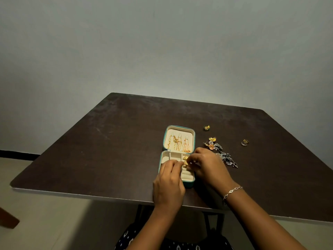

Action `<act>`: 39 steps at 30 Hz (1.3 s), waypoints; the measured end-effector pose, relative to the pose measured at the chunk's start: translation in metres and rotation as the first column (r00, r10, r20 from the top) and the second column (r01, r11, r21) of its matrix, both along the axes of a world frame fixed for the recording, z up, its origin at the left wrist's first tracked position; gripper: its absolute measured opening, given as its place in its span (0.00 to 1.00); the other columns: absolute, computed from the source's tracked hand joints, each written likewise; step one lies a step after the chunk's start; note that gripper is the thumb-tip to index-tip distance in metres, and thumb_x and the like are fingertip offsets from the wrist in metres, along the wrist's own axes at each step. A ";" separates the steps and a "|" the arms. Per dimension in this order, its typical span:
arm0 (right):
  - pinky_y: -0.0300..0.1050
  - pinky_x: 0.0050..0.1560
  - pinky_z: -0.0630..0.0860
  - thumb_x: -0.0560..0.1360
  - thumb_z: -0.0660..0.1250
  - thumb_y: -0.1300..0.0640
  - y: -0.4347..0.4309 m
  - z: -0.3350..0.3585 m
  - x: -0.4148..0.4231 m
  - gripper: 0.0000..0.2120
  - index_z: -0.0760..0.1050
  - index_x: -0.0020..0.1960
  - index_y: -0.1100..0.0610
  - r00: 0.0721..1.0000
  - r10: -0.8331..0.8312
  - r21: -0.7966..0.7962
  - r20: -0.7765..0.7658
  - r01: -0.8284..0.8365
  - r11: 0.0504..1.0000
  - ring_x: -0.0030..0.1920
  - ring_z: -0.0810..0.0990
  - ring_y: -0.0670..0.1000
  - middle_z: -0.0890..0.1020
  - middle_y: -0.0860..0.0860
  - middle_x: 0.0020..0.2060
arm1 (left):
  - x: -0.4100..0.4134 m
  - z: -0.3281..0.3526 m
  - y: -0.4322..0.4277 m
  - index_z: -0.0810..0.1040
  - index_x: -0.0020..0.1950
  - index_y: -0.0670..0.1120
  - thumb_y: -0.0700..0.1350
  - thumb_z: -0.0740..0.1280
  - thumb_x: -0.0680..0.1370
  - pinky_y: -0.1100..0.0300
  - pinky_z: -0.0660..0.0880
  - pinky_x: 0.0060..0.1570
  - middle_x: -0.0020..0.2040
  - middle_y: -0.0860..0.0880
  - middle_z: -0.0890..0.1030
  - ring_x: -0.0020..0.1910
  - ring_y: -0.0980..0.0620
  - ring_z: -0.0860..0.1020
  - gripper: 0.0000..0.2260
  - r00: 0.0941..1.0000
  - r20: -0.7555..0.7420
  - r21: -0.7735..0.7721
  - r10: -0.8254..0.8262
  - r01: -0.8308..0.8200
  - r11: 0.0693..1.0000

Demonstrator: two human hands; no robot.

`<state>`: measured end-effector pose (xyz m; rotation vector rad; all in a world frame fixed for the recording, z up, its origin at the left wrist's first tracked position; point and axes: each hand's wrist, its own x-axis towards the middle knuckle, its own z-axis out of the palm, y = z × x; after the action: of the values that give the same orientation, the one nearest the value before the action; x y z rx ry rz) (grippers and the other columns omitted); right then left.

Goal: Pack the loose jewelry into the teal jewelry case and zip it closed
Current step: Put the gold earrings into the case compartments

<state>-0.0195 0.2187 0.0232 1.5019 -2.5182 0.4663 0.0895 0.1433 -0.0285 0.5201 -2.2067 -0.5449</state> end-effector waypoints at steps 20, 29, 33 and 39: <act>0.52 0.41 0.76 0.69 0.69 0.63 0.010 0.003 0.005 0.14 0.79 0.54 0.57 1.000 0.011 -0.085 -0.012 -0.012 0.996 0.48 0.78 0.57 0.81 0.55 0.47 | 0.000 0.003 0.002 0.83 0.45 0.44 0.37 0.80 0.53 0.60 0.79 0.29 0.44 0.46 0.82 0.42 0.49 0.82 0.22 0.991 0.128 -0.072 0.032 -0.023 0.997; 0.43 0.26 0.75 0.55 0.79 0.65 0.024 -0.018 0.012 0.23 0.81 0.49 0.55 0.991 0.090 -0.103 -0.102 -0.101 0.990 0.40 0.80 0.54 0.80 0.54 0.42 | -0.001 0.002 0.002 0.82 0.47 0.43 0.35 0.79 0.54 0.61 0.78 0.27 0.44 0.45 0.81 0.41 0.49 0.82 0.22 0.993 0.116 -0.068 0.036 -0.028 0.997; 0.44 0.25 0.77 0.56 0.79 0.63 0.025 -0.021 0.014 0.22 0.80 0.50 0.54 0.991 0.106 -0.111 -0.076 -0.114 0.987 0.40 0.80 0.53 0.79 0.54 0.43 | -0.001 0.002 0.002 0.83 0.45 0.44 0.35 0.79 0.55 0.61 0.78 0.27 0.44 0.46 0.81 0.41 0.49 0.81 0.20 0.992 0.123 -0.082 0.038 -0.028 0.996; 0.45 0.28 0.77 0.65 0.68 0.63 0.026 -0.027 0.010 0.16 0.80 0.52 0.54 0.992 0.089 -0.163 -0.086 -0.102 0.981 0.41 0.79 0.53 0.79 0.54 0.44 | -0.001 0.000 0.002 0.82 0.46 0.44 0.35 0.78 0.56 0.61 0.78 0.29 0.45 0.46 0.81 0.41 0.49 0.81 0.20 0.994 0.102 -0.095 0.045 -0.035 0.995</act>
<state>-0.0090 0.2445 -0.0040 1.5506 -2.2929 0.6047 0.0885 0.1454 -0.0286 0.5526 -2.3028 -0.3995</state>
